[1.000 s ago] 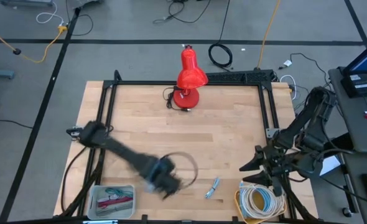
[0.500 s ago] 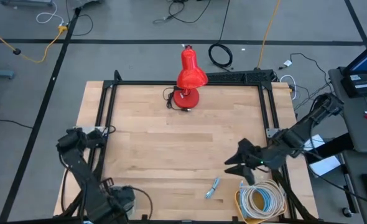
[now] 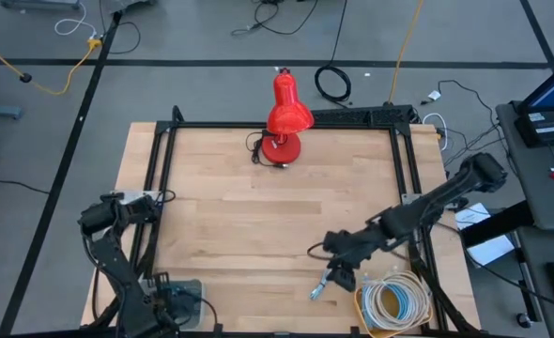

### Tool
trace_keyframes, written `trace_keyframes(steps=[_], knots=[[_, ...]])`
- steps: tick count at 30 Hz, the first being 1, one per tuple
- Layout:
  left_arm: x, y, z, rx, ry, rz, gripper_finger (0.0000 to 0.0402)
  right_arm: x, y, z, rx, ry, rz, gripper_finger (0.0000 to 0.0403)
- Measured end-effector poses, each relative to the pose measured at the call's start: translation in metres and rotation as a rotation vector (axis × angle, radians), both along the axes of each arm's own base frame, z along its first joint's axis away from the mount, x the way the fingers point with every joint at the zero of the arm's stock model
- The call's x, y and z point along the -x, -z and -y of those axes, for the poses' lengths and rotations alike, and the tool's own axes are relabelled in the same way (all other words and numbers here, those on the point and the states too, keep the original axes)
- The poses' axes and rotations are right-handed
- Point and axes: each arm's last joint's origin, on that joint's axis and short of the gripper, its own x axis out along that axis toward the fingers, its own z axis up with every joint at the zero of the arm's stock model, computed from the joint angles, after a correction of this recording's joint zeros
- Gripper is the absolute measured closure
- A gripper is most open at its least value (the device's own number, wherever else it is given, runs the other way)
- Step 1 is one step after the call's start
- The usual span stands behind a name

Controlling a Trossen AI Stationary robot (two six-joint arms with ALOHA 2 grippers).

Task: Pick & Place USB Port
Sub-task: Put the white charger cable into the white bin, then put the light blue charger cable into the white bin

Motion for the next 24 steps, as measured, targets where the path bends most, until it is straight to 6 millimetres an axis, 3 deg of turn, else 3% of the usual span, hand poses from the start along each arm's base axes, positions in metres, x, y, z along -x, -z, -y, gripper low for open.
trace_keyframes(steps=[5, 10, 17, 24], knots=[[0.003, -0.001, -0.004, -0.073, -0.040, 0.009, 0.0249, -0.009, 0.021, -0.007, 0.065, -0.137, -0.034, 0.0216], [0.002, -0.014, -0.009, -0.095, -0.177, 0.136, 0.0225, -0.017, 0.032, -0.011, 0.185, -0.257, 0.050, 0.0216], [0.014, -0.065, -0.033, -0.104, -0.505, 0.486, 0.0221, -0.019, 0.054, -0.011, 0.419, -0.425, 0.038, 0.0216], [0.030, -0.114, -0.061, 0.040, -0.689, 0.855, 0.0221, -0.028, 0.086, -0.017, 0.483, -0.520, -0.022, 0.0216]])
